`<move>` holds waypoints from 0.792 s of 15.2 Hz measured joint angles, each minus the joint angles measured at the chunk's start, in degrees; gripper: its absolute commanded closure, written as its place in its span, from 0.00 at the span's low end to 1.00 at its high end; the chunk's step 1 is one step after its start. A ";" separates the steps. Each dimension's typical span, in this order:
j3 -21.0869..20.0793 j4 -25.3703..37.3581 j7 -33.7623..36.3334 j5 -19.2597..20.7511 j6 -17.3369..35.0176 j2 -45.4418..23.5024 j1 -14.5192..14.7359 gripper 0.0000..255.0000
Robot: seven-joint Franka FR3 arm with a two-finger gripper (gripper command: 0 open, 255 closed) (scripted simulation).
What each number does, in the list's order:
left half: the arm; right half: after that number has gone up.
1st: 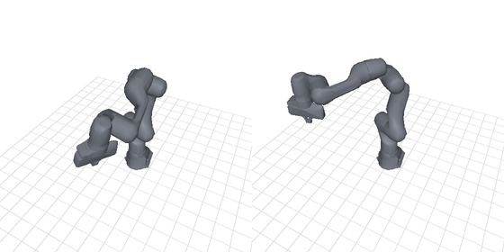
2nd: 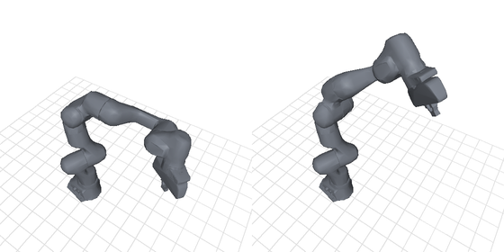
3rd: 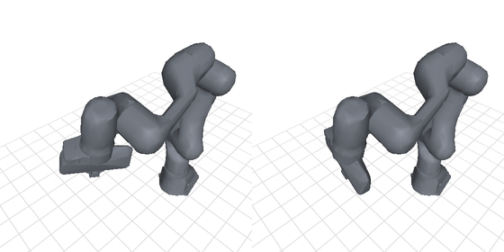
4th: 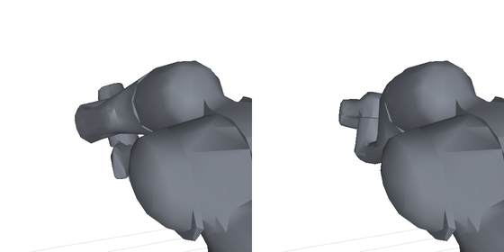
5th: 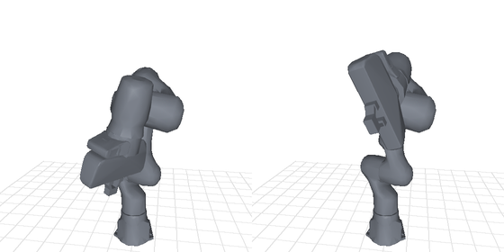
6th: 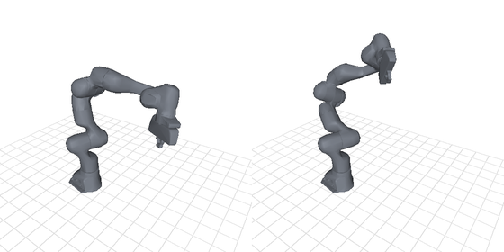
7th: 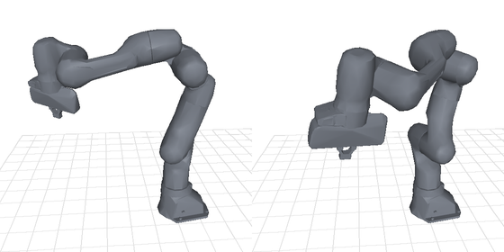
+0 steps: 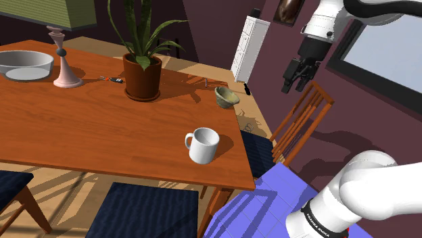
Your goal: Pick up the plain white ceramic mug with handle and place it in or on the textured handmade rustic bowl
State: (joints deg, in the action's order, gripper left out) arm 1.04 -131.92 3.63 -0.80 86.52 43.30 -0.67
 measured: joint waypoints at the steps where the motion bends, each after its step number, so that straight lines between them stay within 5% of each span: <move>1: 0.00 0.00 0.00 0.00 0.00 0.00 0.00 0.00; 12: -7.08 -7.96 6.07 -4.12 17.33 -9.13 3.12 0.00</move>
State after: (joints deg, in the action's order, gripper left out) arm -6.04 -139.89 9.71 -4.92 103.84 34.17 2.45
